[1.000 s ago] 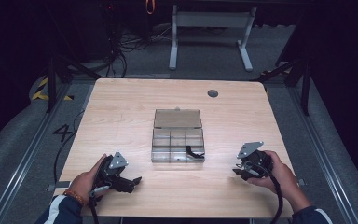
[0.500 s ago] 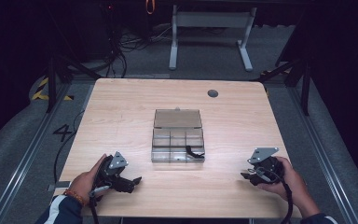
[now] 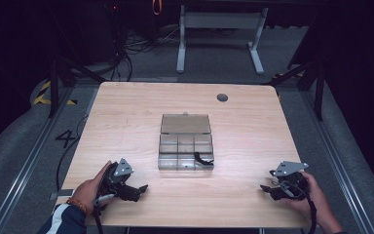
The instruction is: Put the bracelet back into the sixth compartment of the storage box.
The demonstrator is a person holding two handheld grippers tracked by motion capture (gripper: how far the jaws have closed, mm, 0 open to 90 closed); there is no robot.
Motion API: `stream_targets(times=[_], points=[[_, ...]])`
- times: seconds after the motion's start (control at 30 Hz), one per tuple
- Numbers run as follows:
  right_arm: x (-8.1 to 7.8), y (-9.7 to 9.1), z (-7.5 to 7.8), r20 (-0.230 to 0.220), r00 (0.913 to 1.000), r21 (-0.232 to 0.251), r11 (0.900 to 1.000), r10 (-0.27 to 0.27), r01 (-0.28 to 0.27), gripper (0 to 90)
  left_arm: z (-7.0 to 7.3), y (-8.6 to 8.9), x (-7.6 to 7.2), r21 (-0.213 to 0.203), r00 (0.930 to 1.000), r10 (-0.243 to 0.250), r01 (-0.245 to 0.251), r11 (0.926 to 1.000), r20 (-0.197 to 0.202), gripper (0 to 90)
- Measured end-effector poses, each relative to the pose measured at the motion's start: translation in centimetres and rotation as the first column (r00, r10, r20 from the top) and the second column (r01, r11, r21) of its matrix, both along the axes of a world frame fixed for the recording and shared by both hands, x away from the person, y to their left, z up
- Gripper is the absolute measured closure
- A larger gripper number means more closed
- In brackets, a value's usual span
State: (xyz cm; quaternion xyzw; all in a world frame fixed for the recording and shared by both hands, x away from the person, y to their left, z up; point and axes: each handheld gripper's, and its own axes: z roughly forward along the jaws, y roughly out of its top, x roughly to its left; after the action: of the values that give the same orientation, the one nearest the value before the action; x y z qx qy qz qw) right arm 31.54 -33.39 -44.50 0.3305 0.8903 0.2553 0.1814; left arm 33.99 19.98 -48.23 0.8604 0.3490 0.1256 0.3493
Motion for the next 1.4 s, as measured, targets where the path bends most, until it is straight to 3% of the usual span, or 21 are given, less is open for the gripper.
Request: stream_targets(times=[0.07,0.13,0.2,0.33,0.4,1.4], points=[[-0.2,-0.3,-0.2,0.004,0.9999,0.009,0.9999,-0.01,0.01,34.2,0.0,0.0,0.0,0.0,1.0,0.0,0.0,1.0,0.0,0.1],[-0.6,-1.3,-0.7,0.015,0.9992,0.07,0.9969,-0.037,0.035,32.0,0.0,0.0,0.0,0.0,1.0,0.0,0.0,1.0,0.0,0.1],[-0.7,-1.7,-0.9,0.02,0.9985,0.097,0.9941,-0.05,0.048,30.2,0.0,0.0,0.0,0.0,1.0,0.0,0.0,1.0,0.0,0.0],[-1.4,-3.2,-2.0,0.039,0.9935,0.219,0.971,-0.107,0.096,26.1,0.0,0.0,0.0,0.0,1.0,0.0,0.0,1.0,0.0,0.0],[-1.9,-3.6,-2.3,0.061,0.9914,0.241,0.9656,-0.116,0.098,25.8,0.0,0.0,0.0,0.0,1.0,0.0,0.0,1.0,0.0,0.0],[-2.1,-3.8,-2.4,0.062,0.9825,0.241,0.9578,-0.175,0.156,20.8,0.0,0.0,0.0,0.0,1.0,0.001,-0.001,1.0,-0.001,0.0]])
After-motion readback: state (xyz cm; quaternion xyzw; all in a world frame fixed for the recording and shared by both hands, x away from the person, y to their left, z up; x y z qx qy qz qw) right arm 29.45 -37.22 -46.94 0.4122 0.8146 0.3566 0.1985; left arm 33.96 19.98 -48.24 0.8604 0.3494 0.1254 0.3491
